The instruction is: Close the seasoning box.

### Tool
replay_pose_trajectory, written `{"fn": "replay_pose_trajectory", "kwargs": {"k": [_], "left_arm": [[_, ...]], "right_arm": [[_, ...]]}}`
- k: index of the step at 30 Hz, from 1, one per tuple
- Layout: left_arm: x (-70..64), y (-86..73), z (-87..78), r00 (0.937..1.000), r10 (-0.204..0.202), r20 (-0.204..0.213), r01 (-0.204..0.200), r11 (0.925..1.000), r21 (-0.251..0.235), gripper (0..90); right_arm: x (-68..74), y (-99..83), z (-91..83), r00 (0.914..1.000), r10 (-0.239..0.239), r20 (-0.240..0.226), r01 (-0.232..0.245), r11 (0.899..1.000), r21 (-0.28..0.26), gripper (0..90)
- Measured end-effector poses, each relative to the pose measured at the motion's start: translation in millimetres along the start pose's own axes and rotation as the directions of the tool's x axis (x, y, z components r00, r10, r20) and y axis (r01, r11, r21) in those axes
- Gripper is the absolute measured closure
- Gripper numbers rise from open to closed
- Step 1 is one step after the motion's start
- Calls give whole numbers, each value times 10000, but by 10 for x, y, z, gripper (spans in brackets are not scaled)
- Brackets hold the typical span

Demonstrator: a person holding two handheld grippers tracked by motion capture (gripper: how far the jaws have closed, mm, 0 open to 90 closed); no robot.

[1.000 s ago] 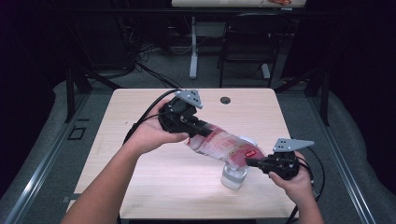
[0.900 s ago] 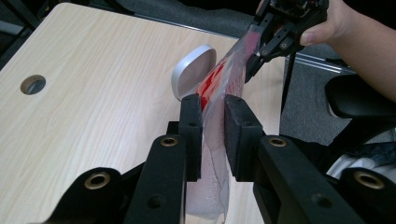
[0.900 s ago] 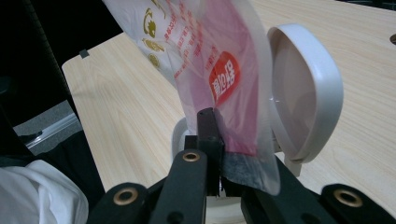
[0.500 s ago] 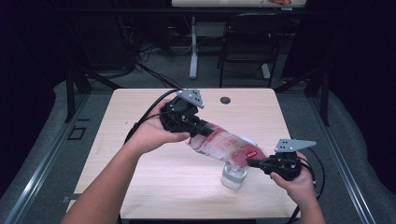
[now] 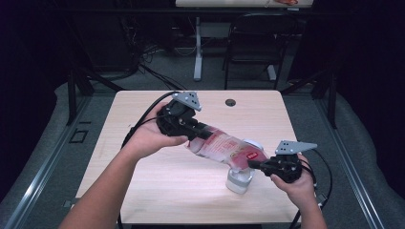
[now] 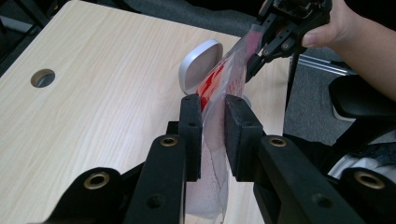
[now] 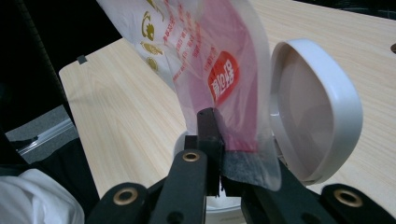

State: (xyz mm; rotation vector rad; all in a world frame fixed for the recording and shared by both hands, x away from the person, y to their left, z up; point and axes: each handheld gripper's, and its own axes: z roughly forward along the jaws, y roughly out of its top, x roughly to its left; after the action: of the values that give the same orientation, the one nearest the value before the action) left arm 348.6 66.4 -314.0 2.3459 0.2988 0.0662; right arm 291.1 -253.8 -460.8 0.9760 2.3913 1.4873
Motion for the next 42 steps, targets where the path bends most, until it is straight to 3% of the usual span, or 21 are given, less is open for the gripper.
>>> {"fn": "replay_pose_trajectory", "kwargs": {"k": [42], "left_arm": [[129,-414,37,9970,-773,-48,773,9970,-28,771]], "right_arm": [[40,52,-18,9992,-75,387,100,9979,-637,868]]}}
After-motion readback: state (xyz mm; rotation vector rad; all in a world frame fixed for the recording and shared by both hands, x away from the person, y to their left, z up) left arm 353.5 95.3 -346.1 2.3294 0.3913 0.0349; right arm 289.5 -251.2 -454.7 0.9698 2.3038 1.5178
